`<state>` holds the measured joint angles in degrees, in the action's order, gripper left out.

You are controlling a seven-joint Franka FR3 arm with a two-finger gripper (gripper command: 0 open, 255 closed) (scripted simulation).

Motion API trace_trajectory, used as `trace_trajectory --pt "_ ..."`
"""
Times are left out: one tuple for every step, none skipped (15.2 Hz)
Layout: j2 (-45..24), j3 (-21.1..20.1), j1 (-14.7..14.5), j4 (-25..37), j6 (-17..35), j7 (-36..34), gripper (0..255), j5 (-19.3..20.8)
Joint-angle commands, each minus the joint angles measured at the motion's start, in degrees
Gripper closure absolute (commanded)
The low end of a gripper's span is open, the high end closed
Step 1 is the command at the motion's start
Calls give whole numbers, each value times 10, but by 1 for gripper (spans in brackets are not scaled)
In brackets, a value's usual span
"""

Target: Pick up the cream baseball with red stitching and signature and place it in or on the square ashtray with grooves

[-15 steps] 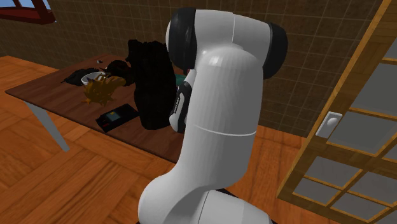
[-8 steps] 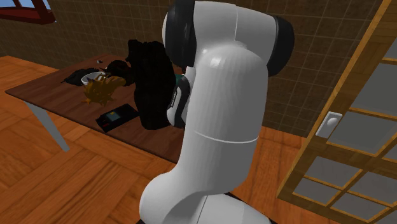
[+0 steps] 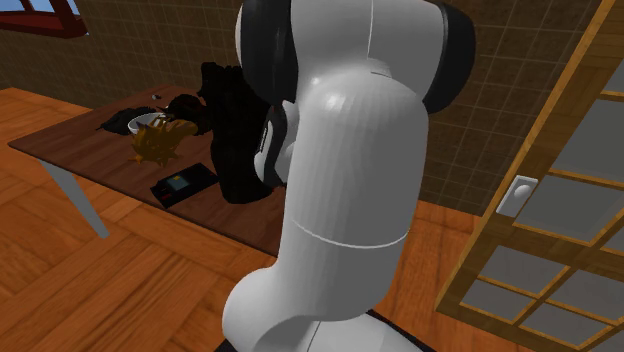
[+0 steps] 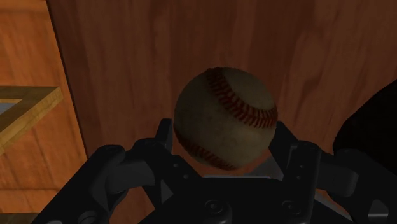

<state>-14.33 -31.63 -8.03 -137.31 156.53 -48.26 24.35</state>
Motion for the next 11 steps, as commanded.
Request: trace_trajectory --pt "12 -12 9 0 -10 16 255 -20" --pt "20 -18 14 0 -16 25 255 -32" --pt "28 -24 18 -1 -22 33 255 -44" --pt "36 -30 22 -1 -28 42 255 -55" --pt "44 -35 26 -1 -34 51 255 -67" --pt "52 -40 29 -1 -40 60 255 -79" --pt "60 -45 33 0 -47 68 255 -91" --pt "68 -49 35 0 -53 77 255 -102" --pt "74 -51 37 1 -57 82 255 -110" --pt "51 -45 31 28 -67 70 255 -89" --pt "29 -39 24 55 -78 59 255 -72"
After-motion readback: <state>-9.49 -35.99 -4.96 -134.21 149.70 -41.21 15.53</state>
